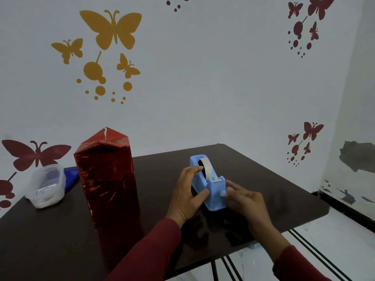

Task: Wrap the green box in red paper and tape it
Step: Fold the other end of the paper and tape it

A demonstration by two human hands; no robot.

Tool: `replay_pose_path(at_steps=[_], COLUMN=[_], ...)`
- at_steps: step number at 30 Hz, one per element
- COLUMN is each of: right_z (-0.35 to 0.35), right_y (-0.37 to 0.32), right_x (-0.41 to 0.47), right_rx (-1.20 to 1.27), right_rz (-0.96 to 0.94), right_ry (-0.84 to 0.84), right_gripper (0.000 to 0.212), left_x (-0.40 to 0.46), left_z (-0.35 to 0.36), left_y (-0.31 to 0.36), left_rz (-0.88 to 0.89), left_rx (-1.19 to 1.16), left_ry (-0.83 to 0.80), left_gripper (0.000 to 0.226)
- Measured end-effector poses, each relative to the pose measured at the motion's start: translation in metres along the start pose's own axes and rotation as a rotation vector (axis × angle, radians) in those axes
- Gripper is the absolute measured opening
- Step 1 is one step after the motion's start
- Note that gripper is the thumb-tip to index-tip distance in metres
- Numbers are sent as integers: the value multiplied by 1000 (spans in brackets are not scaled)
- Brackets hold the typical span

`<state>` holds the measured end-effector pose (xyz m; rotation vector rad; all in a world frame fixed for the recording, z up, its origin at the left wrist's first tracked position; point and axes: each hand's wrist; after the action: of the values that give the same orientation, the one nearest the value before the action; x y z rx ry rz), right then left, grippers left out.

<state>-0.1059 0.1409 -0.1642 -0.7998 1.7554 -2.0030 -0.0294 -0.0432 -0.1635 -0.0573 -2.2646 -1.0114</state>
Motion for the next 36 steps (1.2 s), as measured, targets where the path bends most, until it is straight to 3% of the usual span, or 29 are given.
replay_pose_path(at_steps=[3, 8, 11, 15, 20, 25, 29, 32, 36], right_z=[0, -2, -3, -4, -3, -7, -7, -9, -6], right_y=[-7, -7, -5, -4, -6, -8, -2, 2, 0], right_x=[-1, -5, -5, -5, -5, -4, -8, -8, -9], right_rx=[165, 131, 95, 48, 87, 289, 179, 143, 137], right_rz=[-47, -100, -138, -141, -89, -52, -216, -301, -307], right_ry=[108, 87, 81, 85, 96, 178, 114, 94, 62], right_gripper=[30, 55, 54, 45, 41, 21, 44, 47, 52], left_x=[-6, -10, -8, -7, -6, -4, -2, -3, -4], left_z=[2, 14, 26, 28, 27, 29, 24, 24, 25], left_y=[6, 26, 35, 33, 33, 39, 37, 39, 38], left_rz=[127, 278, 247, 241, 282, 308, 193, 126, 74], left_rx=[115, 332, 390, 399, 338, 211, 51, -39, -131], left_ry=[55, 88, 6, -28, 13, 212, 269, 244, 203], left_gripper=[47, 41, 43, 22, 19, 18, 13, 1, 9])
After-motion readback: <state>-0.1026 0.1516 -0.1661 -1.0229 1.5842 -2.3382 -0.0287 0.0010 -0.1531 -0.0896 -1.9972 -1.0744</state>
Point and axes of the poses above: each hand's wrist, its own x-axis towards the middle knuckle, its own z-axis out of the palm, y = z × x, and after that the axes turned 9 degrees about -y, right-handed
